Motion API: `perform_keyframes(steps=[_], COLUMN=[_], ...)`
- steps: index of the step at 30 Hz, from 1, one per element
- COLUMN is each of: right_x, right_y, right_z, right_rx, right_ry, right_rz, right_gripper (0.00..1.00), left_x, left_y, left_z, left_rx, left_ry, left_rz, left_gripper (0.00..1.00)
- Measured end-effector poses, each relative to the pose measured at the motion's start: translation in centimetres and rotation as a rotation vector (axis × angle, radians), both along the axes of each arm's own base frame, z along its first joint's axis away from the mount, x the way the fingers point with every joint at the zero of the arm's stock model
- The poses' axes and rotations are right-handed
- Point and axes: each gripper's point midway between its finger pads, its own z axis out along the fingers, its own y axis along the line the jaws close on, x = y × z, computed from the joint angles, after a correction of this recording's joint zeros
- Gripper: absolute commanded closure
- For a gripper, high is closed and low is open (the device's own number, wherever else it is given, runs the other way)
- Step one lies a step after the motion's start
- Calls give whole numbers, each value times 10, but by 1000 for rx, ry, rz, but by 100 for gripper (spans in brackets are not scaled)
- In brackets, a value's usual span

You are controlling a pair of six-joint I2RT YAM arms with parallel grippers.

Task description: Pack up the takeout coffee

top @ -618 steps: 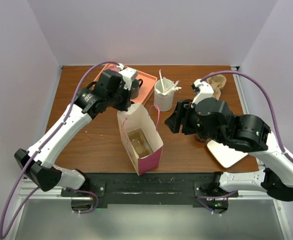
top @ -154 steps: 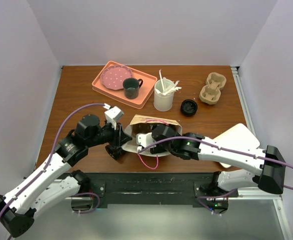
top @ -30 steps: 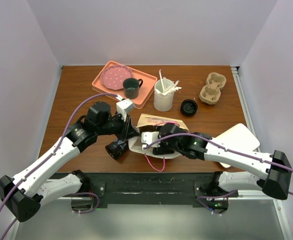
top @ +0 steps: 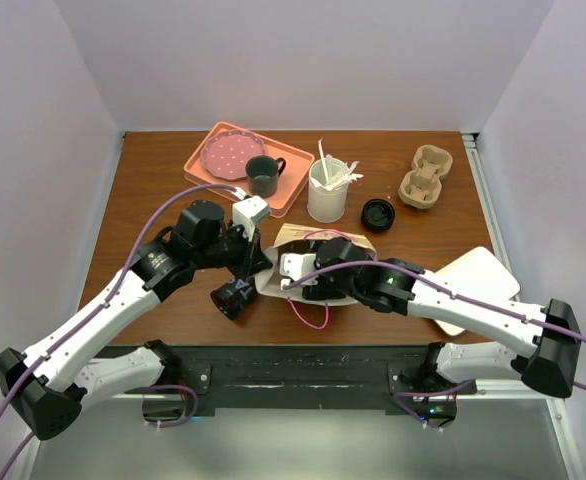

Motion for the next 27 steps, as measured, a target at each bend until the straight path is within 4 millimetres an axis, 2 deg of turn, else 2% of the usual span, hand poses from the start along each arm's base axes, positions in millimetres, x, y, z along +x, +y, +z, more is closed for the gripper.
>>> perform_keyframes(steps=[4, 12, 21, 27], right_x=[3, 6, 11, 14], right_y=[-1, -13, -17, -24], right_z=[4, 1, -21, -26], right_rx=[-8, -56, -60, -34], right_ry=[-11, -18, -15, -17], right_rz=[-9, -24, -15, -29], right_gripper=[80, 82, 82, 82], left_x=[2, 3, 0, -1], left_y=[2, 6, 3, -3], left_z=[-1, 1, 2, 8], left_rx=[12, 37, 29, -11], left_ry=[-7, -10, -8, -22], left_rz=[15, 35, 20, 10], left_gripper=[100, 100, 100, 100])
